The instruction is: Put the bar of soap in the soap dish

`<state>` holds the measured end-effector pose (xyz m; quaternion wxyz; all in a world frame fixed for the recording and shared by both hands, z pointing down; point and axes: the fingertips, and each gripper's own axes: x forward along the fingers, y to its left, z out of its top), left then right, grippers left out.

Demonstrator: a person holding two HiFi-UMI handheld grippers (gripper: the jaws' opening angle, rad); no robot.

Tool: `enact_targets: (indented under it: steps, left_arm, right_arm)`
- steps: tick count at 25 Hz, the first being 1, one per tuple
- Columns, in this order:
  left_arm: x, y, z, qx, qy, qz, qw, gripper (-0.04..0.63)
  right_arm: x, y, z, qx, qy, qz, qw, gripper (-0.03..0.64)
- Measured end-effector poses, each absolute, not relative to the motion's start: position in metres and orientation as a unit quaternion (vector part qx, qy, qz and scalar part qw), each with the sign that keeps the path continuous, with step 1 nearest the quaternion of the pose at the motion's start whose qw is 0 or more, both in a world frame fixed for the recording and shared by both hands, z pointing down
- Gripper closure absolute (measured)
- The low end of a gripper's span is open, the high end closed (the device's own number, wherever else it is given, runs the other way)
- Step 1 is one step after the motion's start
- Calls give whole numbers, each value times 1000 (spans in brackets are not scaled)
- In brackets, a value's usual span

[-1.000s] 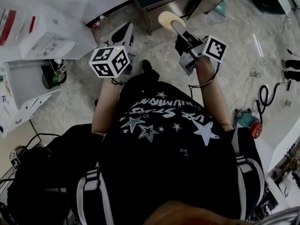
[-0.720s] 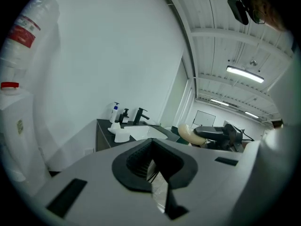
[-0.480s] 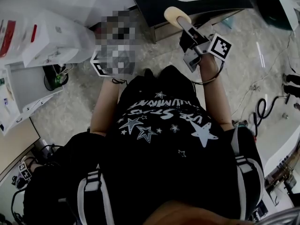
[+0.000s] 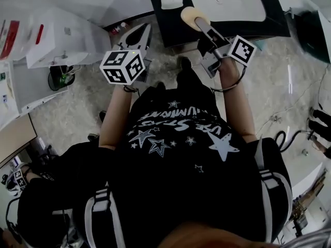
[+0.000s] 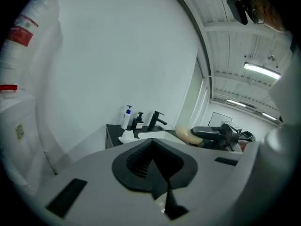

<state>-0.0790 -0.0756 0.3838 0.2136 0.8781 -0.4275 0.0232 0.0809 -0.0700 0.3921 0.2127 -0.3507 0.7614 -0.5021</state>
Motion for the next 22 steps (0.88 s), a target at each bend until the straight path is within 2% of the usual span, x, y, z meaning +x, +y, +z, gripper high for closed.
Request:
enact_targets:
  steps: [10, 15, 22]
  left_arm:
    - [-49, -157, 390, 845, -487, 15, 221, 584]
    - [-50, -183, 397, 822, -523, 15, 226, 584]
    - [-50, -201, 408, 793, -562, 20, 234, 584]
  right_arm:
    - [104, -180, 400, -311, 800, -495, 134, 488]
    - [104, -213, 420, -311, 805, -500, 68, 488]
    - [88, -240, 435, -275, 834, -478, 8, 488]
